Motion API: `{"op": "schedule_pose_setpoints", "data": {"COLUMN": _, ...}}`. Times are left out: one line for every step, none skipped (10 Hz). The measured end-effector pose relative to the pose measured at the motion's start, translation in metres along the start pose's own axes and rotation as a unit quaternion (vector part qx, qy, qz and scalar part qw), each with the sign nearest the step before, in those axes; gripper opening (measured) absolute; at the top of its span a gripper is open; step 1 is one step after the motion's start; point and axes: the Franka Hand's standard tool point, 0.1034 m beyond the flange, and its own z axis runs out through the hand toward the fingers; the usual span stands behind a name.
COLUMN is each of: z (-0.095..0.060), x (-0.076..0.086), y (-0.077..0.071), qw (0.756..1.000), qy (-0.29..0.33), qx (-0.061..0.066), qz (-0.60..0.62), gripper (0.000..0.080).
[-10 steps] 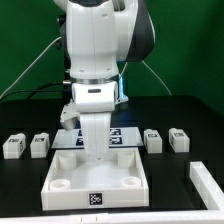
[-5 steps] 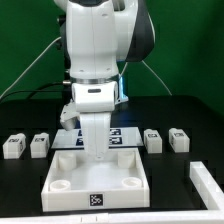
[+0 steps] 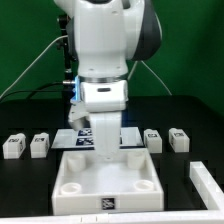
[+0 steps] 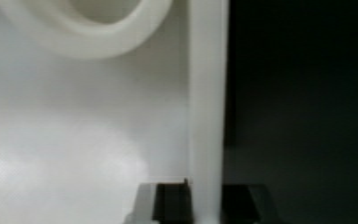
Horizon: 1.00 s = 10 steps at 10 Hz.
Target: Assemble one leg
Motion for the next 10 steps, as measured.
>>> {"op": "schedule_pose_setpoints", "data": {"z": 0.001, "x": 0.014, "y": 0.008, "qw": 1.000, "qy": 0.004, "qx": -0.004, "qz": 0.002, "gripper": 0.0058}}
{"op": "schedule_pose_setpoints", "data": {"z": 0.002, "x": 0.023, "y": 0.019, "qw": 1.000, "qy": 0.008, "qx": -0.010, "qz": -0.003, "gripper": 0.0058}}
{"op": "schedule_pose_setpoints", "data": {"z": 0.001, "x": 0.029, "y": 0.029, "qw": 1.000, "qy": 0.011, "qx": -0.015, "qz": -0.001, "gripper": 0.0058}}
{"op": "schedule_pose_setpoints", "data": {"z": 0.001, "x": 0.034, "y": 0.036, "qw": 1.000, "qy": 0.013, "qx": -0.018, "qz": 0.000, "gripper": 0.0058}}
{"op": "schedule_pose_setpoints", "data": {"z": 0.001, "x": 0.037, "y": 0.041, "qw": 1.000, "qy": 0.014, "qx": -0.017, "qz": 0.000, "gripper": 0.0058}}
{"op": "schedule_pose_setpoints", "data": {"z": 0.001, "x": 0.039, "y": 0.041, "qw": 1.000, "qy": 0.014, "qx": -0.011, "qz": 0.000, "gripper": 0.0058}}
{"op": "schedule_pose_setpoints", "data": {"z": 0.000, "x": 0.043, "y": 0.042, "qw": 1.000, "qy": 0.014, "qx": -0.007, "qz": 0.001, "gripper": 0.0058}}
{"op": "schedule_pose_setpoints", "data": {"z": 0.000, "x": 0.048, "y": 0.042, "qw": 1.000, "qy": 0.015, "qx": -0.004, "qz": 0.000, "gripper": 0.0058}}
{"op": "schedule_pose_setpoints", "data": {"z": 0.002, "x": 0.050, "y": 0.042, "qw": 1.000, "qy": 0.015, "qx": -0.001, "qz": -0.002, "gripper": 0.0058}}
{"op": "schedule_pose_setpoints", "data": {"z": 0.003, "x": 0.051, "y": 0.042, "qw": 1.000, "qy": 0.014, "qx": 0.006, "qz": -0.002, "gripper": 0.0058}}
